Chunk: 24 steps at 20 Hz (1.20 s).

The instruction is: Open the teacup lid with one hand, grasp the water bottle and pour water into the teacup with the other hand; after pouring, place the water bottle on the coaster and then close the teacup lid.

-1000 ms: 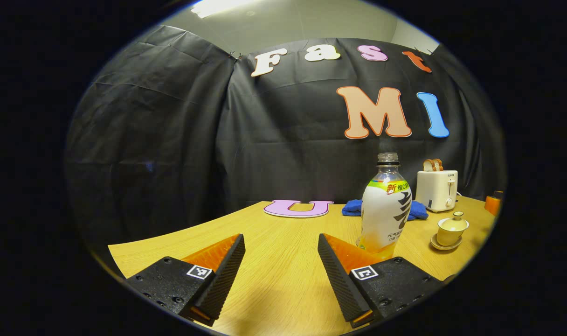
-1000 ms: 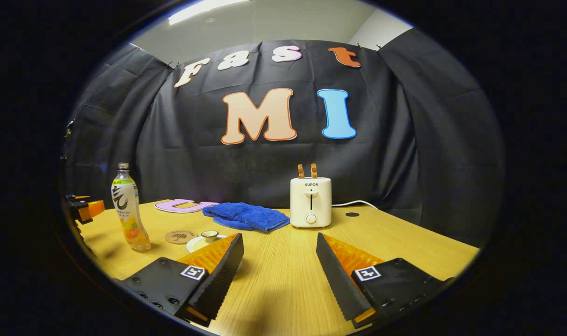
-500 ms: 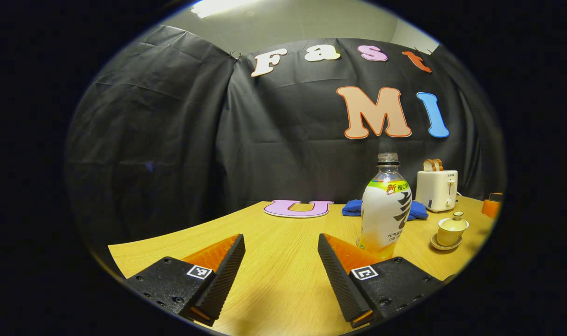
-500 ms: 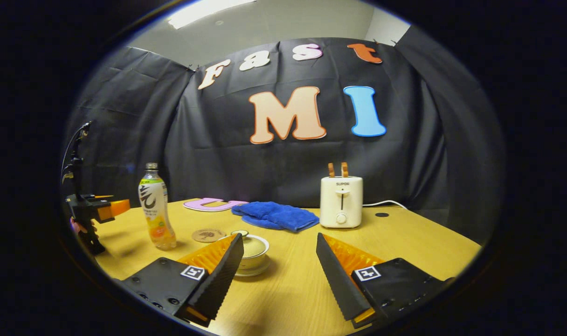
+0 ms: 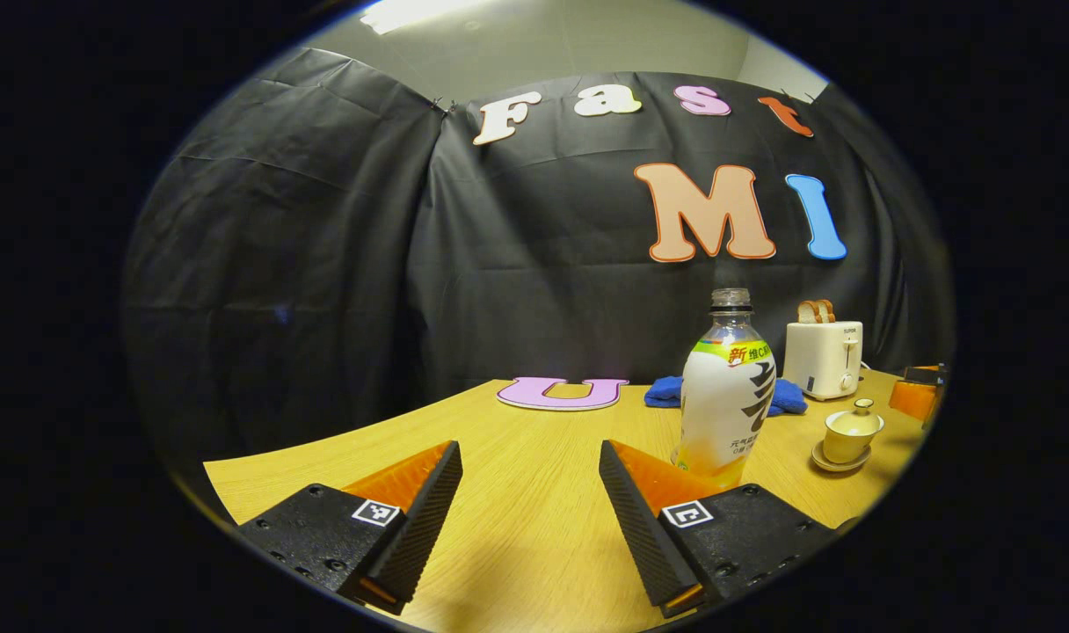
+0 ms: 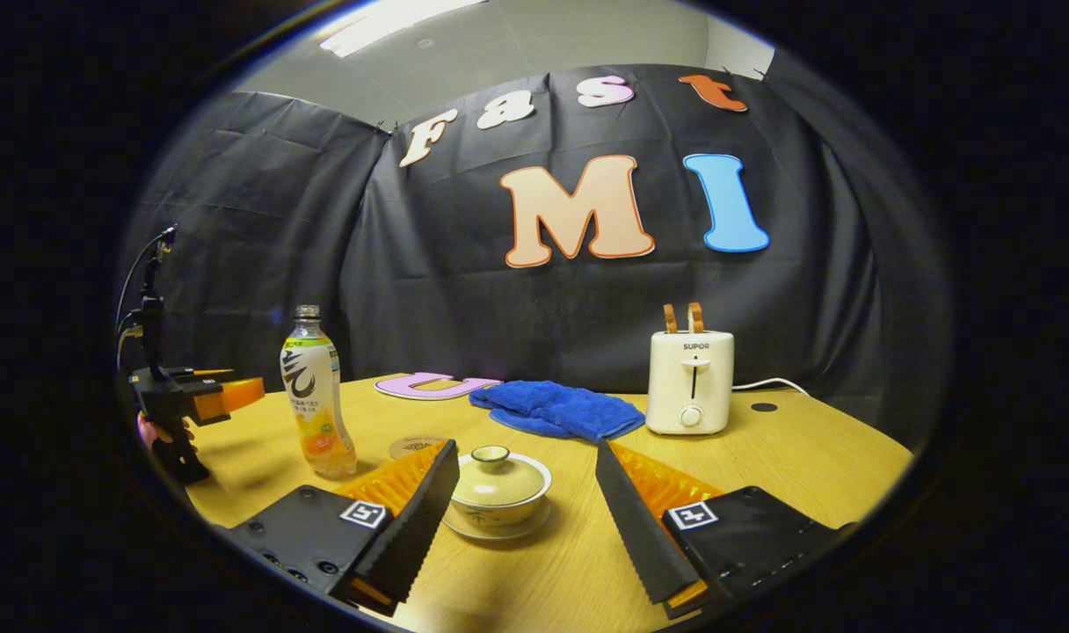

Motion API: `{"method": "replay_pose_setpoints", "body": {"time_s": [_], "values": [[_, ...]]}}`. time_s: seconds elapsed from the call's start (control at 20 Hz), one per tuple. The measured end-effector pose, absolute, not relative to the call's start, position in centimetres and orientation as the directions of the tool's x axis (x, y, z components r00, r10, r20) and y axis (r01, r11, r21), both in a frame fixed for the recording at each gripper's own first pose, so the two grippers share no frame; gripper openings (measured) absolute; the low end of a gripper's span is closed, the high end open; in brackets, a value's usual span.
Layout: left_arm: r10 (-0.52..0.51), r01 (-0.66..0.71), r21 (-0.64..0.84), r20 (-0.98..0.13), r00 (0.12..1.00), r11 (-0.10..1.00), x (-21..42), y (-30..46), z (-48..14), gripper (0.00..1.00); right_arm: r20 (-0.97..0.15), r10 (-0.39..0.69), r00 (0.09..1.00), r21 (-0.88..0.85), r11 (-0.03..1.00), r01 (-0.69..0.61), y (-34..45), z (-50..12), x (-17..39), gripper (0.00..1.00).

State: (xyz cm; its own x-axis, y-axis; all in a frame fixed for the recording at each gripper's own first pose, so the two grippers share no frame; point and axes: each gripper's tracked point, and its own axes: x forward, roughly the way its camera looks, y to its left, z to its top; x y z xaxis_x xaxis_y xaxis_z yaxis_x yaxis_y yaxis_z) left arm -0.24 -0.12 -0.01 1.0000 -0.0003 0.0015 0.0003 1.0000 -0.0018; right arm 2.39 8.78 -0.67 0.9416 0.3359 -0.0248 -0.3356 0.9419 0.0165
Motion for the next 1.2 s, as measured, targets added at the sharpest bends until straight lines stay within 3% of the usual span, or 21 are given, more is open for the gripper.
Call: {"method": "replay_pose_setpoints", "body": {"time_s": [0.05,0.15,0.2,0.35,0.4,0.6,0.8,0.85,0.95,1.1,1.2], "values": [[0.000,0.000,-0.002,0.001,1.000,1.000,-0.2,-0.2,0.0,0.92,-0.030,0.345,0.938,0.018,0.939,-0.344,9.2,-0.7,2.7,0.94],[0.000,0.000,-0.002,0.001,1.000,1.000,-0.2,-0.1,0.1,0.92,-0.054,0.350,0.935,0.017,0.937,-0.350,10.0,-1.2,3.4,0.99],[0.000,0.000,-0.002,0.001,1.000,1.000,-0.2,-0.2,0.0,0.92,-0.064,0.351,0.934,0.016,0.936,-0.351,10.3,-1.4,3.7,0.94],[0.000,0.000,-0.002,0.001,1.000,1.000,-0.2,-0.1,0.1,0.92,-0.079,0.356,0.931,0.014,0.934,-0.357,11.4,-1.6,4.6,0.94],[0.000,0.000,-0.002,0.001,1.000,1.000,-0.2,-0.2,0.0,0.92,-0.088,0.357,0.930,0.012,0.934,-0.357,11.8,-1.8,4.9,0.99],[-0.001,0.001,-0.003,0.001,1.000,1.000,-0.2,-0.2,0.0,0.92,-0.132,0.365,0.922,0.013,0.930,-0.366,12.8,-2.5,5.5,0.95],[-0.002,0.002,-0.003,0.000,1.000,1.000,-0.2,-0.3,0.1,0.92,-0.204,0.354,0.913,0.009,0.933,-0.360,13.2,-3.7,6.4,0.76],[-0.002,0.002,-0.003,0.000,1.000,1.000,-0.2,-0.2,0.1,0.92,-0.198,0.353,0.914,0.005,0.933,-0.359,13.5,-3.7,6.7,0.67],[-0.003,0.003,-0.003,0.001,1.000,1.000,-0.2,-0.2,0.1,0.92,-0.201,0.358,0.912,-0.004,0.931,-0.366,13.6,-3.7,6.8,0.65],[-0.003,0.003,-0.003,0.001,1.000,1.000,-0.2,-0.2,0.0,0.92,-0.189,0.344,0.920,-0.019,0.935,-0.353,13.6,-3.5,6.9,0.41],[-0.003,0.003,-0.004,0.000,1.000,1.000,-0.3,-0.2,0.0,0.92,-0.189,0.327,0.926,-0.023,0.941,-0.338,13.4,-3.5,7.1,0.37]]}}
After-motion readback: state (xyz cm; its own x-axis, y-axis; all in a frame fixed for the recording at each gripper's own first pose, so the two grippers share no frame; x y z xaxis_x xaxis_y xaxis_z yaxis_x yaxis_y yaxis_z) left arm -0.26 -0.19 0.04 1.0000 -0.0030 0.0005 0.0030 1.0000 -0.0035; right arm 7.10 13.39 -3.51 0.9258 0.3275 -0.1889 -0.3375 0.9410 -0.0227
